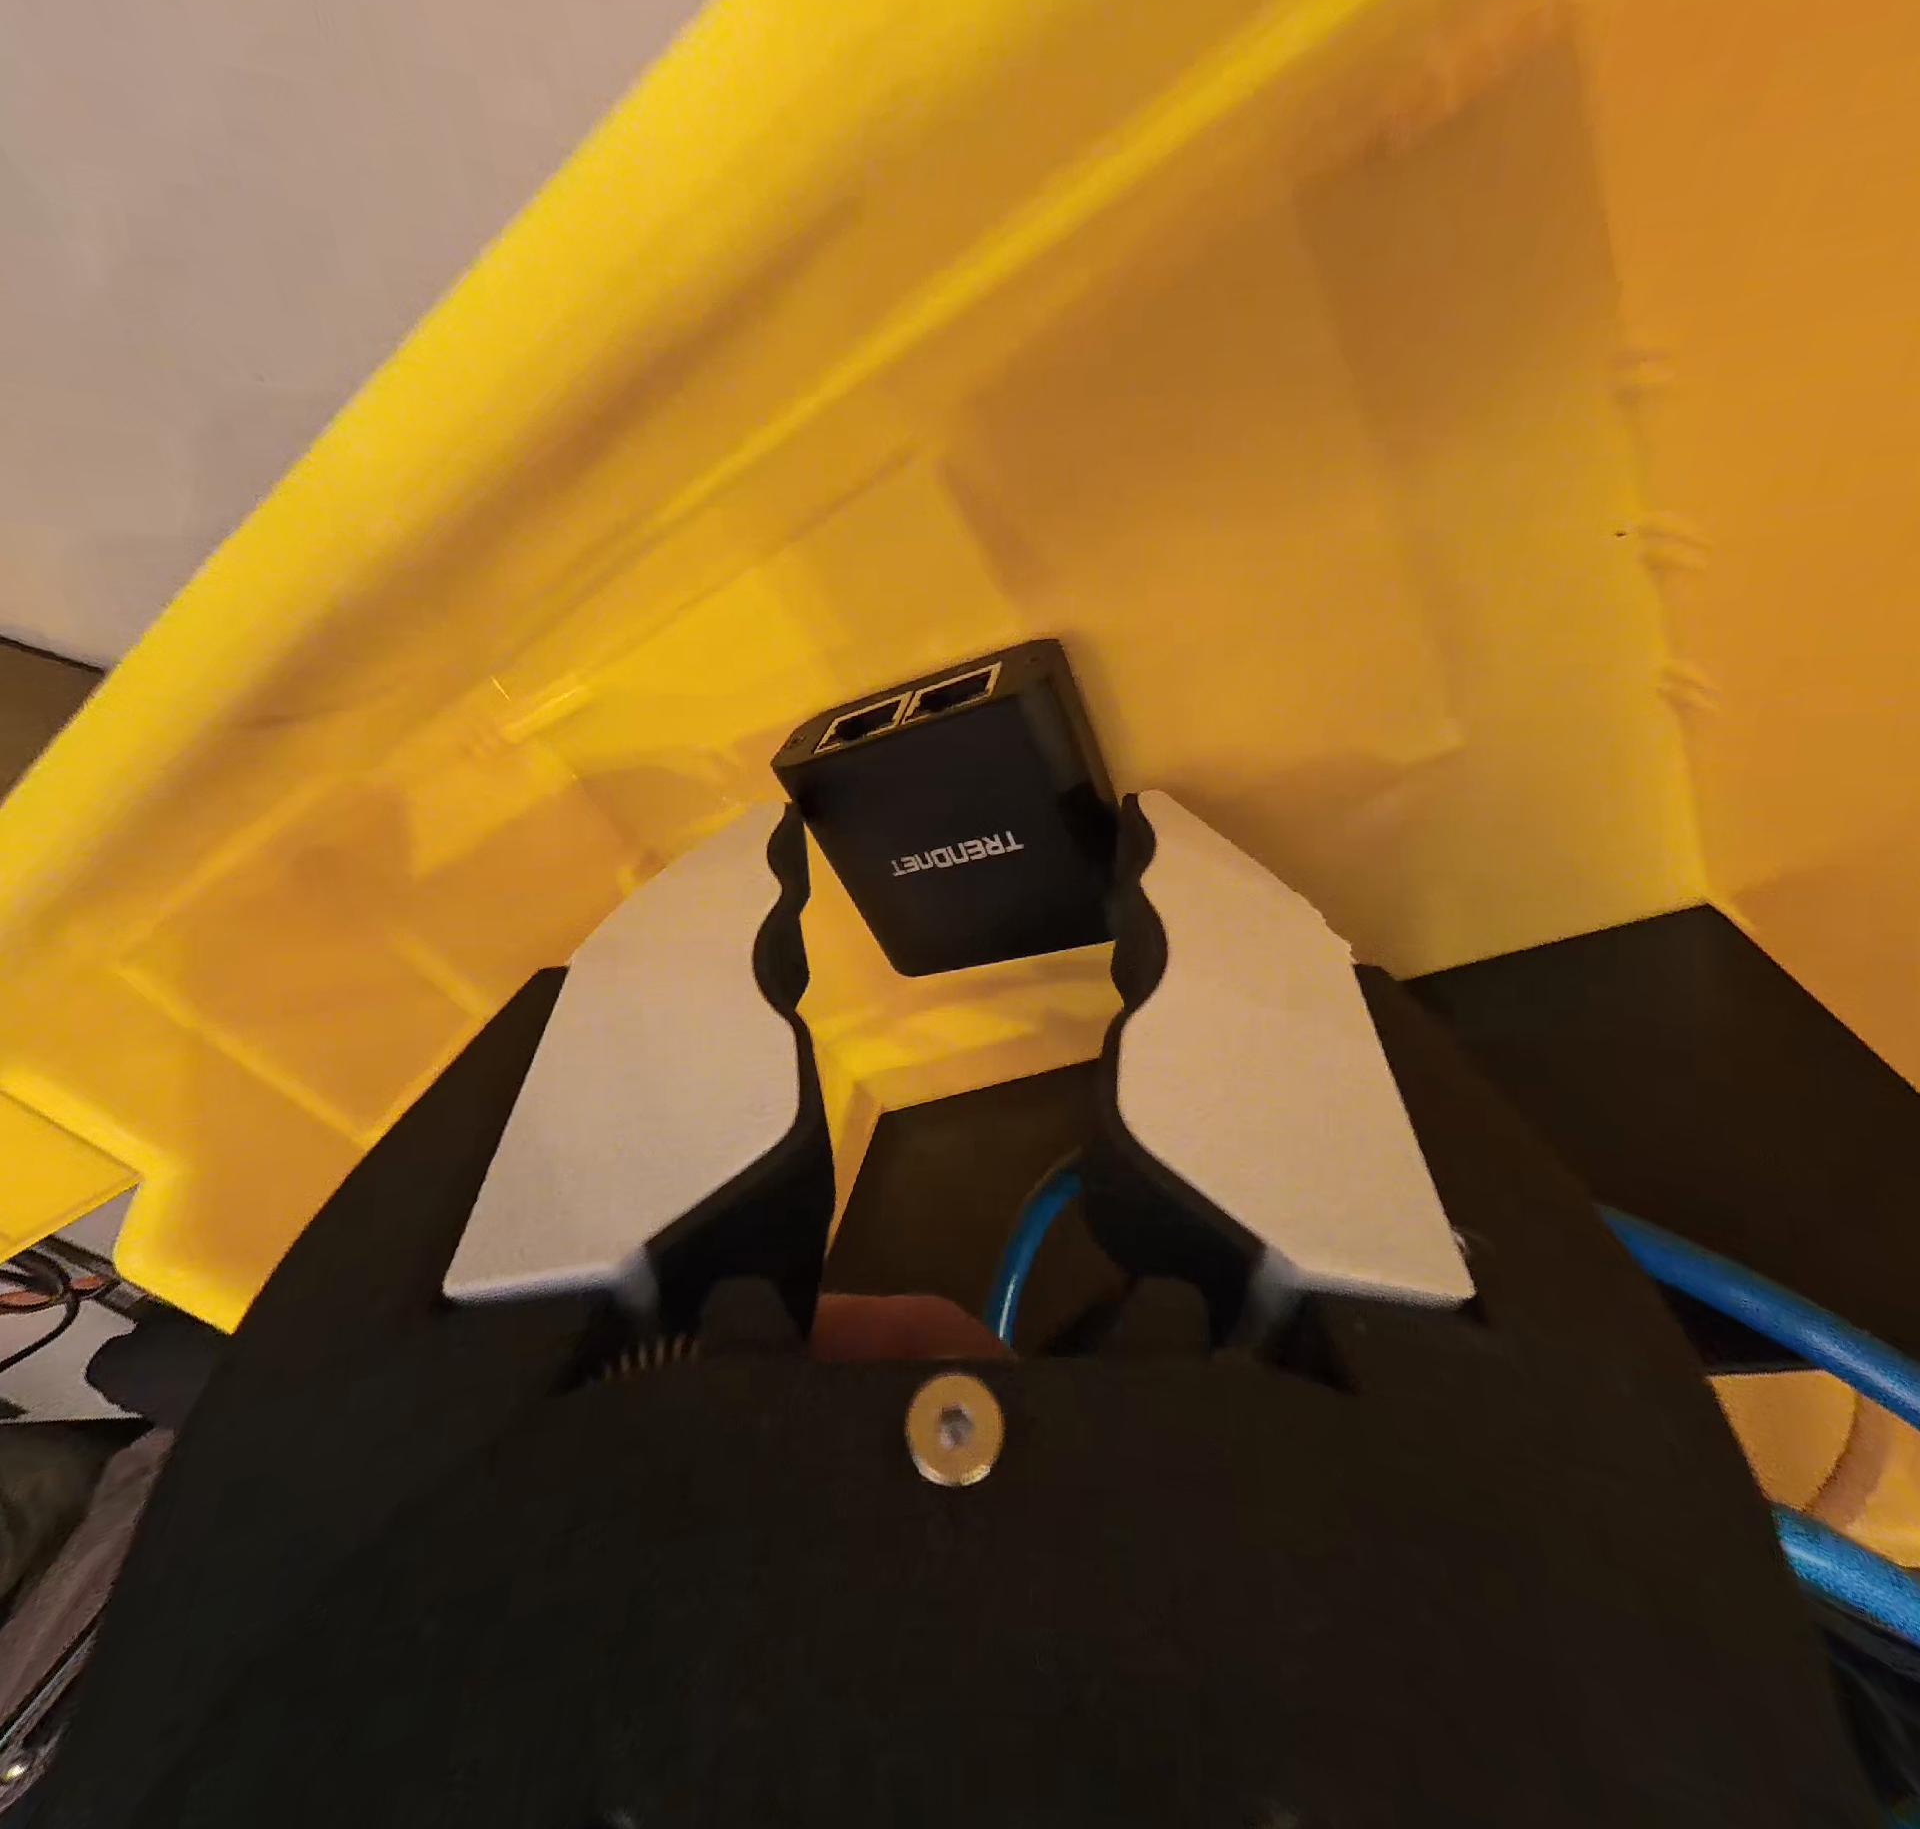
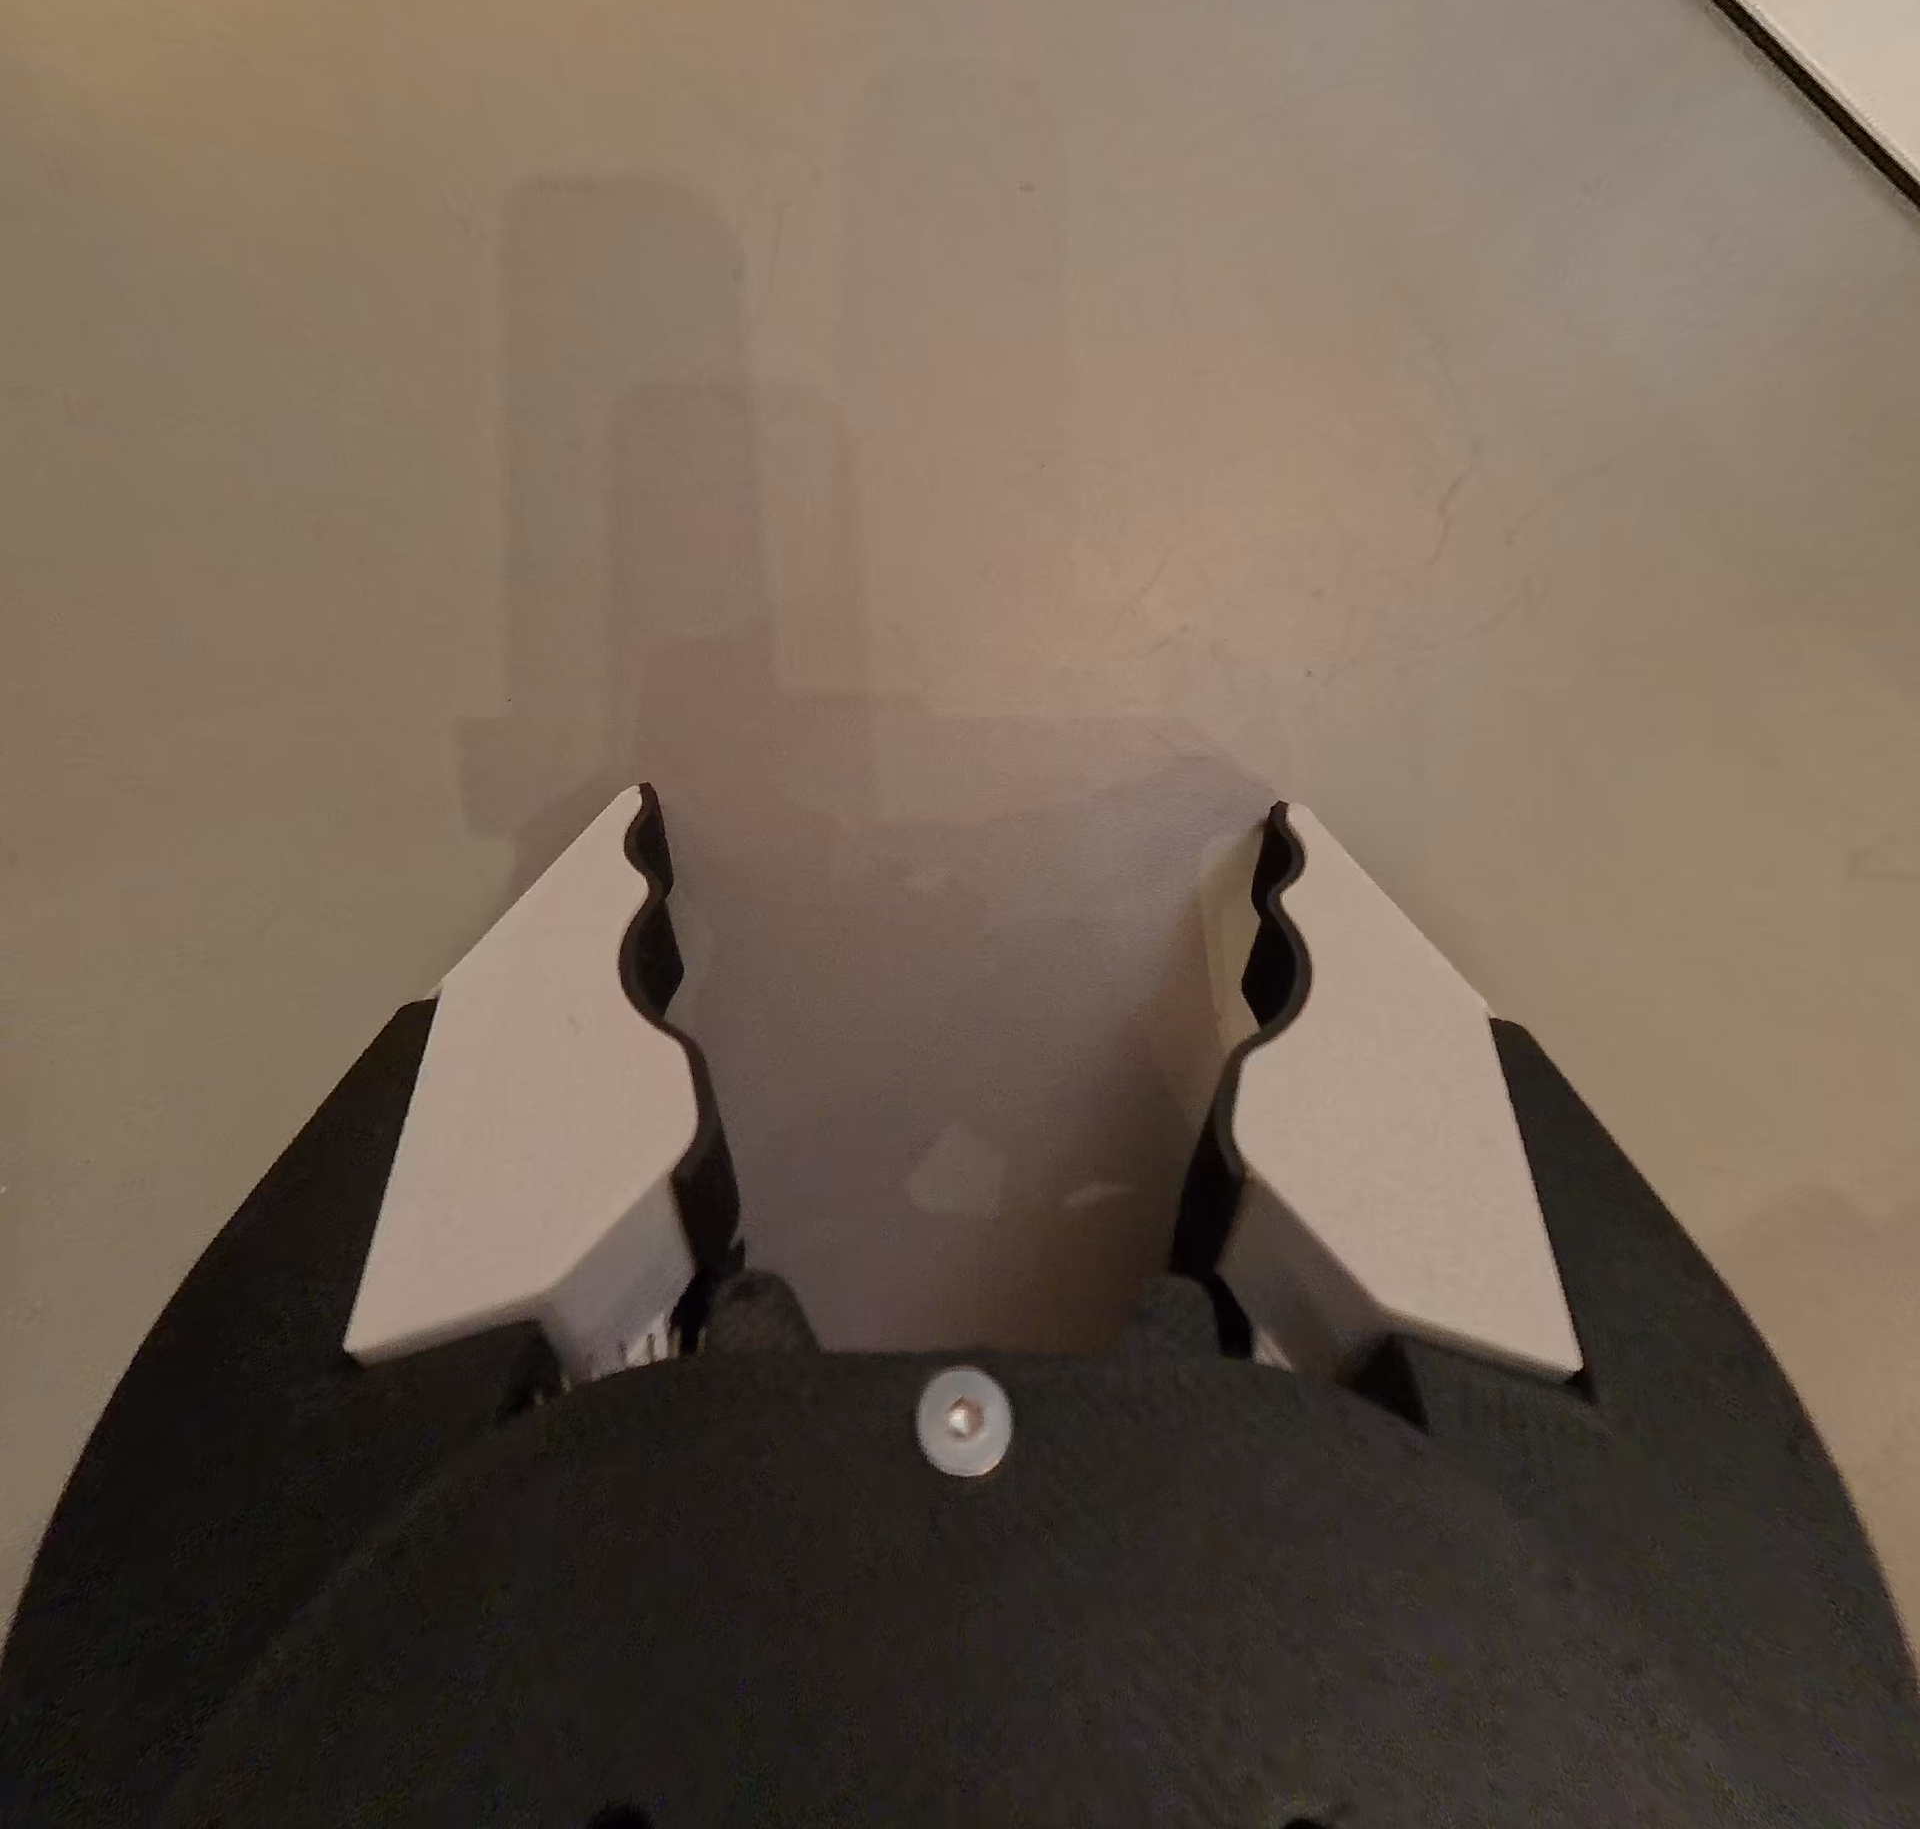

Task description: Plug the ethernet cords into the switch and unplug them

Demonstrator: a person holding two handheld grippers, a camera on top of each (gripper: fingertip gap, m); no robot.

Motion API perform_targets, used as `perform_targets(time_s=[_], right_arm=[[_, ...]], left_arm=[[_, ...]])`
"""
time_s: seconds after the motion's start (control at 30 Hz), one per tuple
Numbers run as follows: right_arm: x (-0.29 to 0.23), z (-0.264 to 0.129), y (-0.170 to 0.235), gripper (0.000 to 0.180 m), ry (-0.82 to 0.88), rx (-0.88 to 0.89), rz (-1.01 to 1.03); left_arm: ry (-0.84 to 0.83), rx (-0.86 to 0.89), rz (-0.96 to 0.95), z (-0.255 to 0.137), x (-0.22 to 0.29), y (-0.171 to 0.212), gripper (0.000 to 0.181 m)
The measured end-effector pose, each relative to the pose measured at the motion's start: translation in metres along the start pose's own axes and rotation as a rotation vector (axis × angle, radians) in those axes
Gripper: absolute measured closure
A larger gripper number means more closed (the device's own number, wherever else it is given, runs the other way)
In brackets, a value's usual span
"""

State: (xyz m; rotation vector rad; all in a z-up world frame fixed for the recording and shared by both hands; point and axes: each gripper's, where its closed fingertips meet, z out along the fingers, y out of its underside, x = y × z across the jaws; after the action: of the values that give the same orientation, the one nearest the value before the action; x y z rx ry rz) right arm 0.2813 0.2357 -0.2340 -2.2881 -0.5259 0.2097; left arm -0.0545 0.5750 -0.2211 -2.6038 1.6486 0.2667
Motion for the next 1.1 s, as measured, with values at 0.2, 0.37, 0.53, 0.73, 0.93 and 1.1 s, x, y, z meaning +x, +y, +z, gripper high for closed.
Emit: perform_targets(time_s=[0.2, 0.37, 0.53, 0.73, 0.93, 1.1], right_arm=[[0.0, 0.0, 0.0, 0.07, 0.001, 0.0, 0.0], [0.0, 0.0, 0.0, 0.07, 0.0, 0.0, 0.0], [0.0, 0.0, 0.0, 0.07, 0.0, 0.0, 0.0], [0.0, 0.0, 0.0, 0.07, 0.0, 0.0, 0.0], [0.0, 0.0, 0.0, 0.07, -0.001, 0.0, 0.001], [0.001, 0.0, 0.0, 0.071, 0.0, 0.0, 0.001]], left_arm=[[-0.038, 0.133, -0.004, -0.02, -0.004, -0.006, 0.181], [-0.058, 0.141, 0.016, -0.021, -0.006, 0.002, 0.162], [0.005, 0.1, -0.048, -0.012, -0.01, 0.002, 0.104], [-0.033, -0.015, -0.047, 0.013, -0.023, 0.012, 0.117], [-0.048, 0.033, -0.022, 0.009, -0.024, 0.01, 0.122], [-0.052, 0.16, 0.002, -0.018, -0.024, 0.006, 0.122]])
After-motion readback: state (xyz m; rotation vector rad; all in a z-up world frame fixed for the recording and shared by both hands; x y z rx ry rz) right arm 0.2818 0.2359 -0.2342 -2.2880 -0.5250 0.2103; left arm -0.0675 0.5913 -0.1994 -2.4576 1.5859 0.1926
